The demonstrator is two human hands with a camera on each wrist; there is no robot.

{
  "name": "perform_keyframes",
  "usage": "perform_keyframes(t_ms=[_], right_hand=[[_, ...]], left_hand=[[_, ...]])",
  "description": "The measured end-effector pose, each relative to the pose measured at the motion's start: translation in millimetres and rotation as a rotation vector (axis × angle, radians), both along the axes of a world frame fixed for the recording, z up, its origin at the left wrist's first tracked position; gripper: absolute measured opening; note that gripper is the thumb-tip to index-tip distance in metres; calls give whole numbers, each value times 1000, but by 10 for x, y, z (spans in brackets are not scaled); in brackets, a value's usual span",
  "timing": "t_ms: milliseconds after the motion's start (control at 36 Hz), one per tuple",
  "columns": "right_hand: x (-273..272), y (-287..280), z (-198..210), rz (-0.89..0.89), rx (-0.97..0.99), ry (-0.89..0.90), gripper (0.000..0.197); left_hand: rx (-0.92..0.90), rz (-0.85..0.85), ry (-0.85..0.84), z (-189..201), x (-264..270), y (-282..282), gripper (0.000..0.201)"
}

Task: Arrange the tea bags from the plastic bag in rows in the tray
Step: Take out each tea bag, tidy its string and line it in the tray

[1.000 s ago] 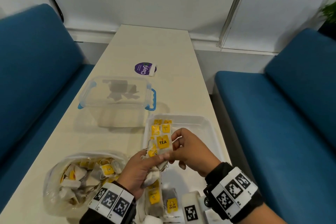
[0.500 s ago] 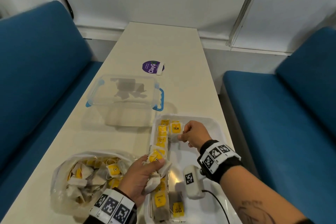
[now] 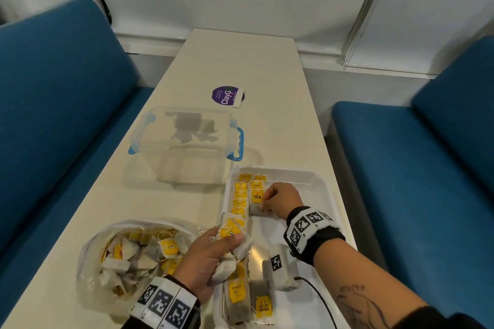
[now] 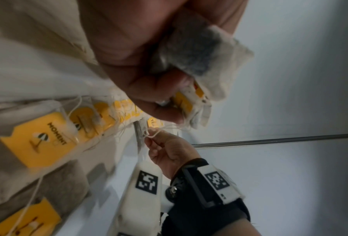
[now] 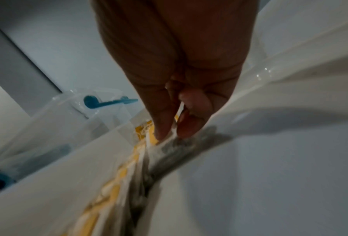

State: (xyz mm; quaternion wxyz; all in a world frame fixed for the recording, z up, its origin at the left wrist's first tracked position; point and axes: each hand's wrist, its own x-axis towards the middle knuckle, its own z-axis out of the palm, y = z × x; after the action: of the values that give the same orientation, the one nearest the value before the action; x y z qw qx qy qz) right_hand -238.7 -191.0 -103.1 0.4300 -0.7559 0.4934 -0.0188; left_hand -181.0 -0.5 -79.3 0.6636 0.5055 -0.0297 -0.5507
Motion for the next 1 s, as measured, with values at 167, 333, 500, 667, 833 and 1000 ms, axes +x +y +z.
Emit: perform_keyframes(t_ms=[167, 333, 500, 667, 833, 1000], right_hand=[[-165, 106, 479, 336, -63, 106, 18], [-311, 544, 766, 879, 4, 587, 36], [-270, 765, 581, 966, -143, 767, 37], [-178, 838, 386, 980, -74, 825, 25], [-155, 664, -177, 1097, -188, 809, 31], [-158, 710, 444, 936, -17, 762, 28]], left_hand=[[-34, -20, 14, 22, -4, 11, 30], [-83, -36, 23, 63, -43, 14, 14], [-67, -38, -14, 59, -91, 37, 14], [-36, 4, -22, 71, -120, 76, 50], [-49, 3, -11, 75, -116, 116, 47], [-40, 4, -18, 38, -78, 124, 16]])
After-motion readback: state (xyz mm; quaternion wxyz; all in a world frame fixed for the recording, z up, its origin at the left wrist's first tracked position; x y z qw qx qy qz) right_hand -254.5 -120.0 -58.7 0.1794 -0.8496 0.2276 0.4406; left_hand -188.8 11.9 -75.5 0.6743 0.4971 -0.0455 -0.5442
